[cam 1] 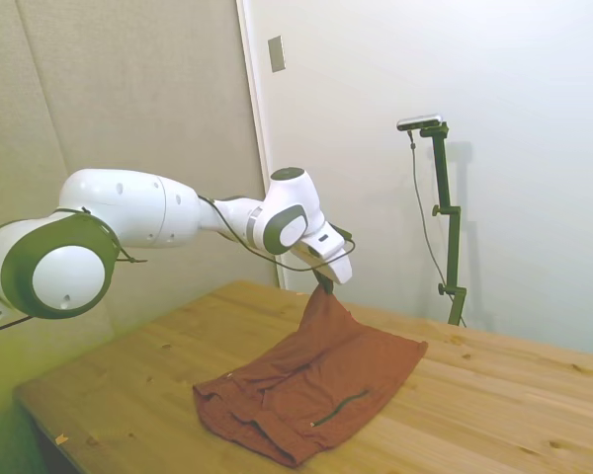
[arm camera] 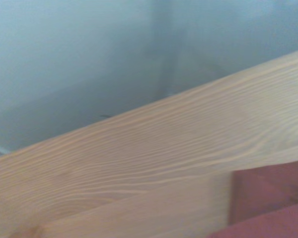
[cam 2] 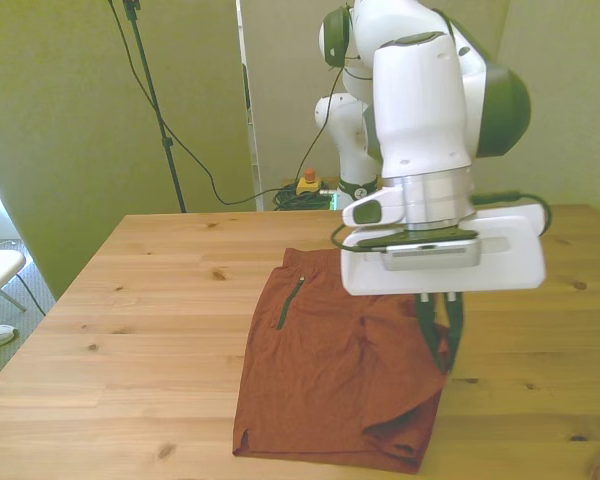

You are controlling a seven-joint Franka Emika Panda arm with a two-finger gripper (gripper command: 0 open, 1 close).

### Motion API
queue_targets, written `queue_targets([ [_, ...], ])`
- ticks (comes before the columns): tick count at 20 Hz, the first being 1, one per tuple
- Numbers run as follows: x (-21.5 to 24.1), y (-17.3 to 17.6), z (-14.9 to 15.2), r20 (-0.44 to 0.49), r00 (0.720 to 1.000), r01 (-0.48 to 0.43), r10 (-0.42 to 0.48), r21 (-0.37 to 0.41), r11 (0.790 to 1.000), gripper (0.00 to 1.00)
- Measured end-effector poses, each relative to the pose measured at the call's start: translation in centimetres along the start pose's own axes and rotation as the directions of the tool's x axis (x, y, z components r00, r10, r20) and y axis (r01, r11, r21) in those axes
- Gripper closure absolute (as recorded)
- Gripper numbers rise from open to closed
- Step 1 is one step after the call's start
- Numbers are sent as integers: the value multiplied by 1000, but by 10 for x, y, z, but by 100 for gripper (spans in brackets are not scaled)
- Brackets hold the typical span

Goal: Unfold the shorts

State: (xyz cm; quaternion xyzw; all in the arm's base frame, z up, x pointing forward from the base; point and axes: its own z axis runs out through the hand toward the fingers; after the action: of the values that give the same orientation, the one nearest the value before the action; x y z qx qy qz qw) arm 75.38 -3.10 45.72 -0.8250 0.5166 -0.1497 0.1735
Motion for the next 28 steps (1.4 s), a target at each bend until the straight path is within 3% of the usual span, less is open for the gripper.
queue_targets([
  [11,-30,-39,4,199,979,38,-47,48,998,100],
  [18,-56,-55,34,289,952,94,-98,30,995,100],
  [19,-61,-55,39,306,946,102,-104,24,995,0],
  [24,-65,-52,58,328,939,107,-102,2,994,0],
  [28,-64,-55,52,318,942,112,-110,13,994,0],
])
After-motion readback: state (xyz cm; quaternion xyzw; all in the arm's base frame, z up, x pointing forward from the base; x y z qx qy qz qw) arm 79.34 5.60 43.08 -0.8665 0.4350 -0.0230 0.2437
